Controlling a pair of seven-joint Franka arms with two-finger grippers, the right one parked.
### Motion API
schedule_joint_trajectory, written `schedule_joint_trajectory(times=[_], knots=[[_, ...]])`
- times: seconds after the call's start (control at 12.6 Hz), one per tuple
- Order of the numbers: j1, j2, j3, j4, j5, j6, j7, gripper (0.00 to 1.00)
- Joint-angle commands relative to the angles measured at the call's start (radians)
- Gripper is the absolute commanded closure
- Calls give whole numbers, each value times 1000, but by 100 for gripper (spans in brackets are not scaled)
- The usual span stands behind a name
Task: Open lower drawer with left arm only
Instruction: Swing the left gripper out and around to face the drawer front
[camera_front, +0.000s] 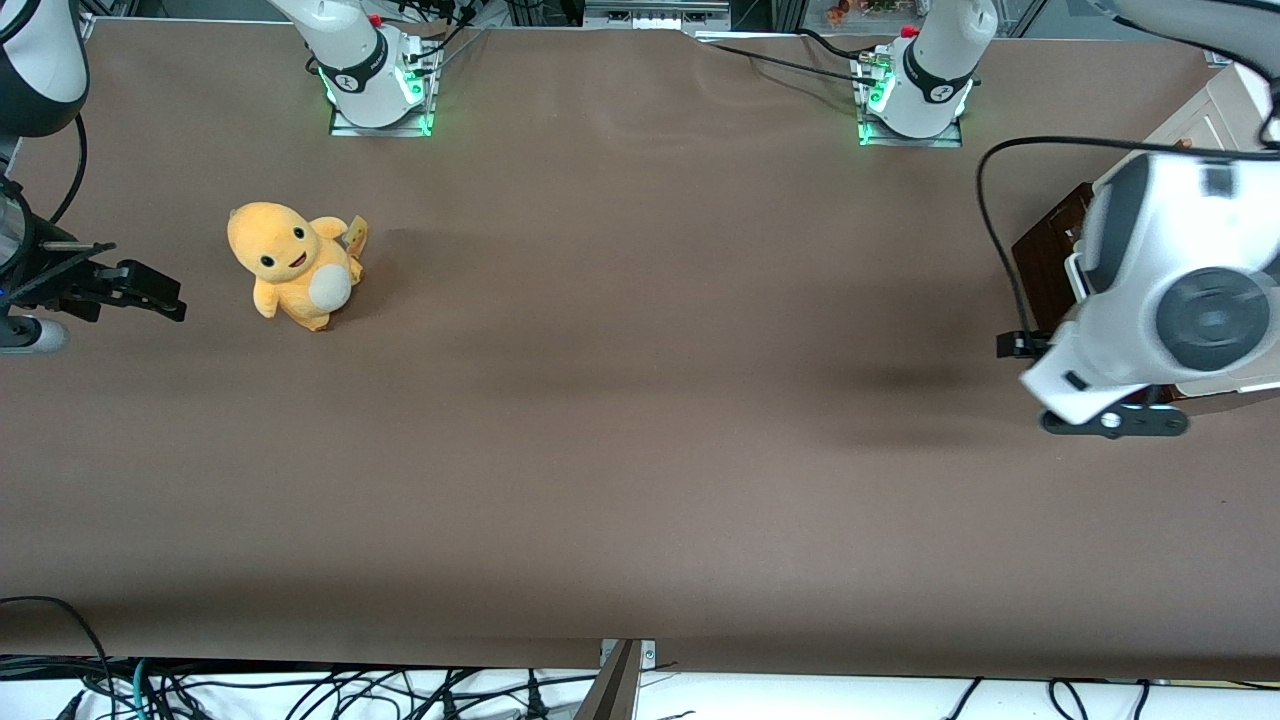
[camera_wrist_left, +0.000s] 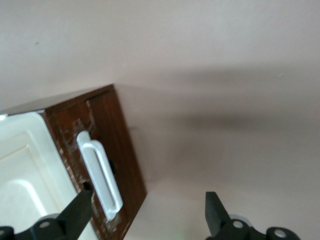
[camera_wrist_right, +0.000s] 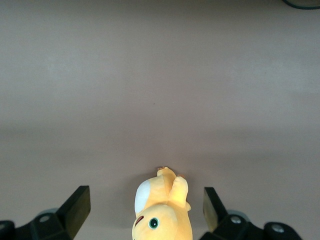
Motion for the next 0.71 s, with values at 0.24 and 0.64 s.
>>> schedule_joint_trajectory(times=[0.24,0.64], knots=[[-147,65,2,-27,249,-197,-112,0],[-221,114,2,-147,451,-237,-274,0]])
